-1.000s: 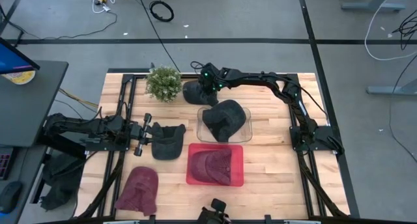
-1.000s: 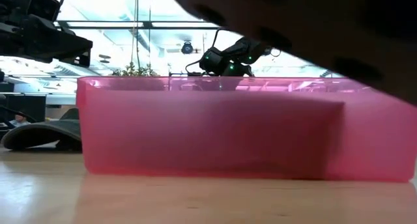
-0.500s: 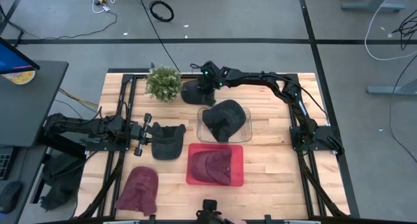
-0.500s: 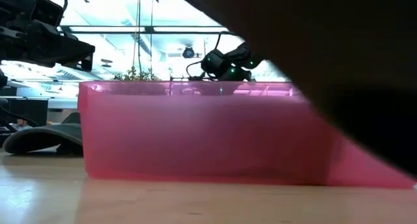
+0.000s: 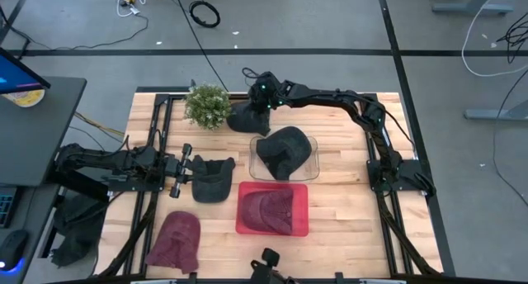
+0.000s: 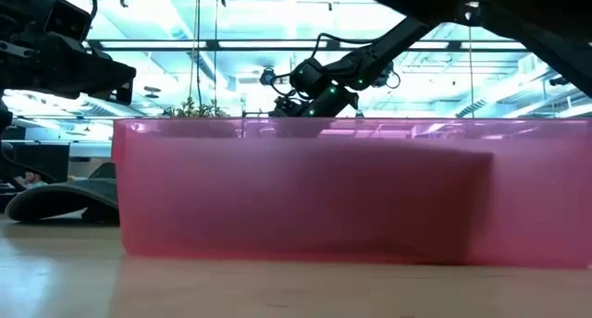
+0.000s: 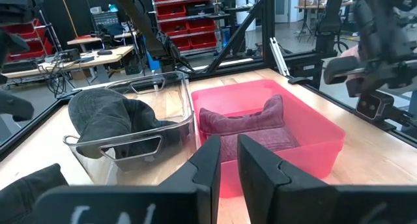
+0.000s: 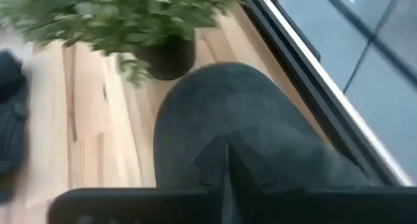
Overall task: Pick & Place hat
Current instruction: Put the top black cap into the transparent bin
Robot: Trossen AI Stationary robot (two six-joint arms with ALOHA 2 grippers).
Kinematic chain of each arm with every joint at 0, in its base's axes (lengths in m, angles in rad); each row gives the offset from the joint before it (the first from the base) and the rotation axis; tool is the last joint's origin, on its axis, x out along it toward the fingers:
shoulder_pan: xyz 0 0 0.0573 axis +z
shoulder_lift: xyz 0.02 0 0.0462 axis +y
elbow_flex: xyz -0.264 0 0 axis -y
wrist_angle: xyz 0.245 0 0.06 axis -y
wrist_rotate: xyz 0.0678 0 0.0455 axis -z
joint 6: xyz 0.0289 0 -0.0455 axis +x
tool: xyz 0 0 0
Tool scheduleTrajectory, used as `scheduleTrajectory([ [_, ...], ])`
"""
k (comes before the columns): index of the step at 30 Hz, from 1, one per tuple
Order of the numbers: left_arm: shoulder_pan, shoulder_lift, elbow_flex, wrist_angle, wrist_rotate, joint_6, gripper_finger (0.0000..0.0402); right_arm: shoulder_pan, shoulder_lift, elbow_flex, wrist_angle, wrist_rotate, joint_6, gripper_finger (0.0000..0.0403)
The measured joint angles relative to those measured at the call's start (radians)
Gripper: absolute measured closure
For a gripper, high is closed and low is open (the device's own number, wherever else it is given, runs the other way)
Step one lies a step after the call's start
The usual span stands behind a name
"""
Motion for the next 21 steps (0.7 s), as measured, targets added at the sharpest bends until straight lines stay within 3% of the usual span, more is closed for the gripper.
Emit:
scheduleTrajectory([
  [8,0.000,0.000,0.000,0.000,0.000,0.000,0.0346,-0.028,0.013,0.000,0.013,0.004,0.228,0.0277],
  [13,0.000,0.000,0.000,0.000,0.000,0.000,0.0346,-0.036,0.048,0.030,-0.020,-0.061,0.258,0.0203],
  [17,0.000,0.000,0.000,0.000,0.000,0.000,0.0346,-0.036,0.119,0.170,-0.142,-0.069,0.280,0.0175],
  [21,0.000,0.000,0.000,0.000,0.000,0.000,0.0346,-0.032,0.252,0.390,-0.365,-0.077,0.291,0.0177],
])
